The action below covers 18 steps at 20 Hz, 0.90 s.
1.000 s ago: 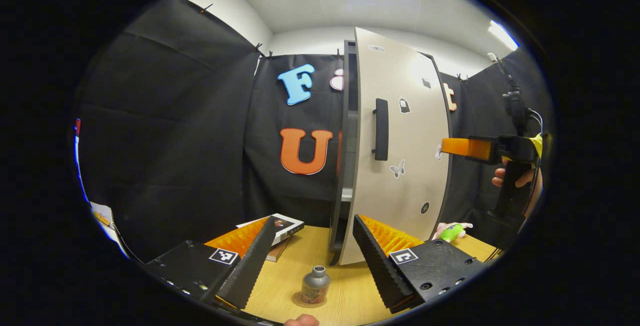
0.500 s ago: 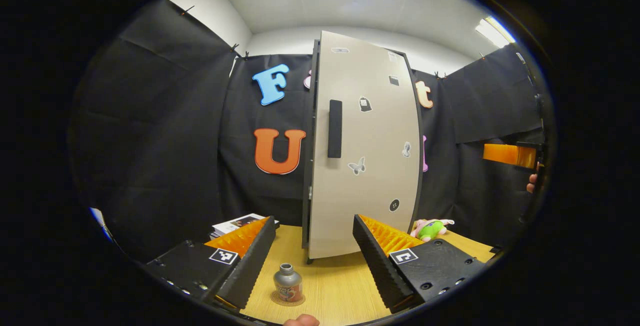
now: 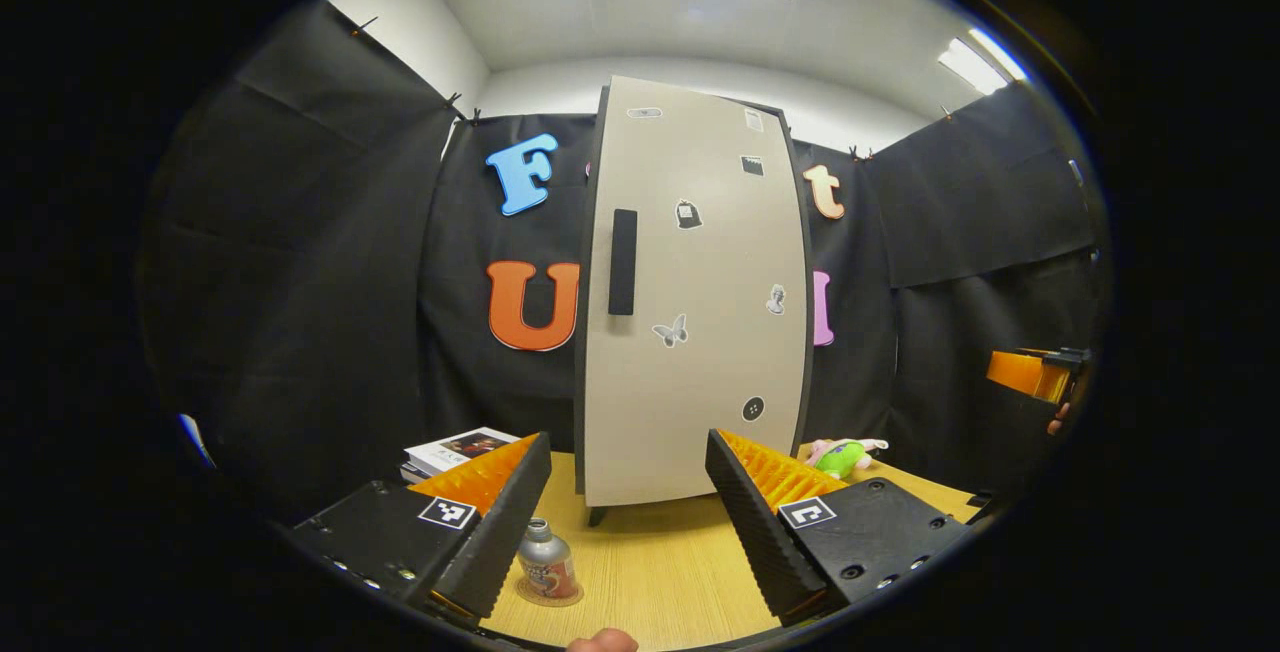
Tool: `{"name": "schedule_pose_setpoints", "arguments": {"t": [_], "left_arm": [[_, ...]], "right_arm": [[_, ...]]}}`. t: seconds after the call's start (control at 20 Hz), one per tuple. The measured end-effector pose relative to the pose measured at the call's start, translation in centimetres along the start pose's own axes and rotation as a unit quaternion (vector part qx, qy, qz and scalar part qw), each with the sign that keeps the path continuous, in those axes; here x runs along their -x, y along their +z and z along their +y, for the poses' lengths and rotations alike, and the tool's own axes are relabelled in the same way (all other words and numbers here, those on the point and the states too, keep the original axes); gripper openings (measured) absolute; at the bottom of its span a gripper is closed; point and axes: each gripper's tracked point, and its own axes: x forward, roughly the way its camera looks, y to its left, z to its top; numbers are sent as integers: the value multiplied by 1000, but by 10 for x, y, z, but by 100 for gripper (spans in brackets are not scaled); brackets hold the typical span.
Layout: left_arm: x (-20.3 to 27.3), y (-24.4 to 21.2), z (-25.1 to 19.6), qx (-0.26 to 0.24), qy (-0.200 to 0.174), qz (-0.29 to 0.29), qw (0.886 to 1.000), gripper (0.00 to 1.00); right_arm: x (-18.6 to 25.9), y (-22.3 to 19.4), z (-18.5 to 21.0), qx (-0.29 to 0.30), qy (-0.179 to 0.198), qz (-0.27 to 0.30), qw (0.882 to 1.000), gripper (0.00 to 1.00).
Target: Open the cabinet door with the right hand, grasp the bottle in the cabinet with the left hand and place it on the coaster, then close the cabinet door with the right hand.
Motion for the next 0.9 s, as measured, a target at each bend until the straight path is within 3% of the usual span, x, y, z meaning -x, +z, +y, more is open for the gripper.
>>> {"name": "schedule_pose_setpoints", "arguments": {"t": [0.2,0.9], "left_arm": [[2,-2,4,-3,8,0,1000,94],[1,-5,11,14,20,7,1000,94]], "right_arm": [[-1,3,-14,7,-17,-8,1000,86],[-13,0,9,12,16,1,1000,86]]}}
